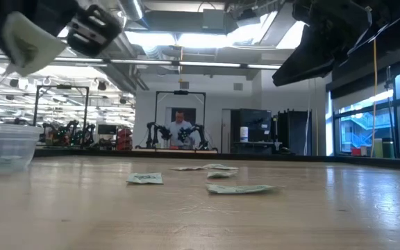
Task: Pick and place items into bin
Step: Put the green stevia packet into the left transparent bin
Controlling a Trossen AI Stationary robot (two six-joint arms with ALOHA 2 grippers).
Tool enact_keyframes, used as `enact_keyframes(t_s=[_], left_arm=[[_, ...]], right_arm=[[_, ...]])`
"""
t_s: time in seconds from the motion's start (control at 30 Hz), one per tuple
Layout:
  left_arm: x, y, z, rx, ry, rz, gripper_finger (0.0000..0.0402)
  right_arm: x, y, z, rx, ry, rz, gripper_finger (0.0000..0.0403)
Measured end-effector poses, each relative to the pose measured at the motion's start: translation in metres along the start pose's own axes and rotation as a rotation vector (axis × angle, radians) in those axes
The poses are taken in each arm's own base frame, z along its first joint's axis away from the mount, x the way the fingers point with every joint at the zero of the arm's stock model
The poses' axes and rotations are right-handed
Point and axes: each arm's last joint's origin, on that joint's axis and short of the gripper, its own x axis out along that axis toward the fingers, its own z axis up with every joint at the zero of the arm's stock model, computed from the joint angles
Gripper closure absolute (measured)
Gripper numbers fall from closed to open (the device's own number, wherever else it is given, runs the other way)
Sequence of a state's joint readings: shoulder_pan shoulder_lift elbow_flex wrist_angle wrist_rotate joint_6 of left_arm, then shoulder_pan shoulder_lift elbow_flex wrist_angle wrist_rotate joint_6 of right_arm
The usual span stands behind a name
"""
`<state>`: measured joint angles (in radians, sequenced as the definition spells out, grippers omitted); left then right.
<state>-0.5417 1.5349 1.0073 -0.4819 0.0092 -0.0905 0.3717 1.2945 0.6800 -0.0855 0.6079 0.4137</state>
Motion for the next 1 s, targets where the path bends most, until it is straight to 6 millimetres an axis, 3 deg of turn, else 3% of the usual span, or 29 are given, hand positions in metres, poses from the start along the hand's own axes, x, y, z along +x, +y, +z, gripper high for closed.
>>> enact_keyframes(t_s=[0.2,0.37,0.73,1.0], left_arm=[[-0.045,0.011,-0.028,-0.245,0.143,0.140,0.0397],[-0.061,0.015,-0.059,-0.436,0.184,0.276,0.0397],[-0.052,0.019,-0.116,-0.762,0.217,0.350,0.0394],[-0.044,0.021,-0.132,-0.872,0.246,0.394,0.0390]], right_arm=[[0.000,-0.001,-0.002,-0.012,0.014,-0.006,0.0270],[0.000,-0.001,-0.001,-0.027,0.014,-0.005,0.0270],[0.000,-0.001,-0.001,-0.066,0.013,-0.005,0.0270],[0.000,-0.001,-0.002,-0.066,0.014,-0.005,0.0269]])
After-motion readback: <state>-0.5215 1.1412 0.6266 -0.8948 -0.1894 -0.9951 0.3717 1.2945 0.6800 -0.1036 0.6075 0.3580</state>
